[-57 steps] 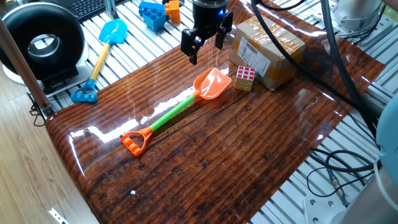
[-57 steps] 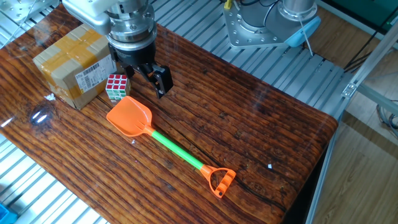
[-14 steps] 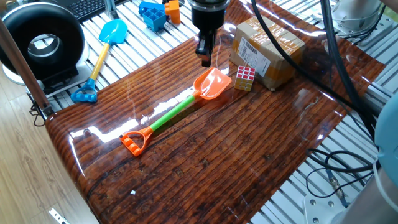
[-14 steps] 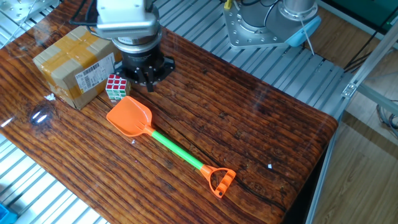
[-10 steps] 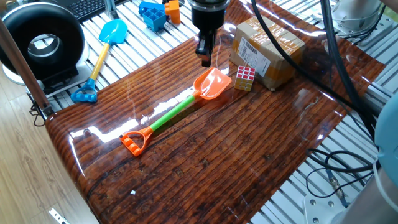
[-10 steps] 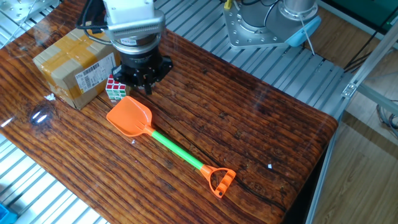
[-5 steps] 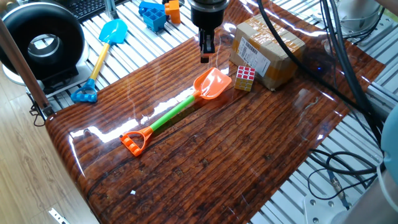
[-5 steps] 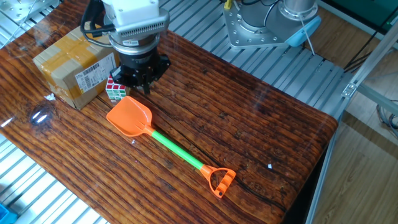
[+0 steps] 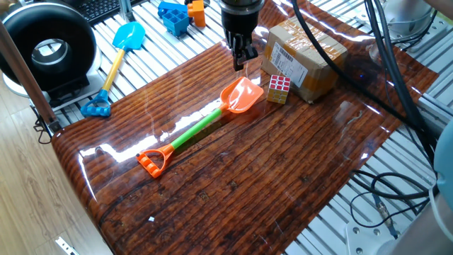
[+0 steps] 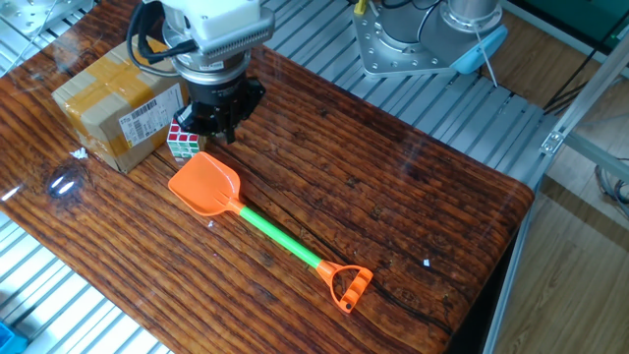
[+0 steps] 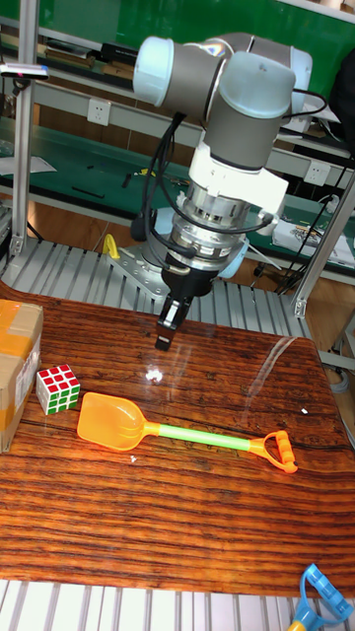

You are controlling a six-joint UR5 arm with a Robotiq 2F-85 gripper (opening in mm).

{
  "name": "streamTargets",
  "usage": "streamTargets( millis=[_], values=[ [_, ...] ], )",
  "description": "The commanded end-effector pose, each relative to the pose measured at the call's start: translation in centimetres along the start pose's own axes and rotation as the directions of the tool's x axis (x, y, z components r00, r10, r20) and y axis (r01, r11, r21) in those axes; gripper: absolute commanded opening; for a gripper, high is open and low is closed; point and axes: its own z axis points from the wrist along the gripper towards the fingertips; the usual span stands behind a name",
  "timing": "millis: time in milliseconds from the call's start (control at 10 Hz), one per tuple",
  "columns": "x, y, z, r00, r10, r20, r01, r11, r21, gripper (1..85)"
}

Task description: Use a shovel to scoop up an object

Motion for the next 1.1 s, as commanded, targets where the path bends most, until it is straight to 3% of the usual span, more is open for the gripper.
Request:
streamTargets(
  millis=[0,100,200,400,600,1000],
  values=[
    [-1.2,-0.1,0.1,0.999,-0.029,0.036,0.028,1.000,0.007,20.7],
    [-1.6,-0.1,0.3,0.999,-0.035,0.040,0.034,0.999,0.011,25.3],
    [-1.7,-0.1,0.4,0.998,-0.046,0.031,0.045,0.999,0.015,35.3],
    [-3.2,0.4,1.1,0.997,-0.050,0.054,0.049,0.999,0.008,45.3],
    [-5.2,1.2,2.2,0.995,-0.038,0.094,0.038,0.999,-0.003,49.0],
    [-5.3,1.7,4.1,0.995,-0.069,0.073,0.069,0.998,0.004,55.7]
  ],
)
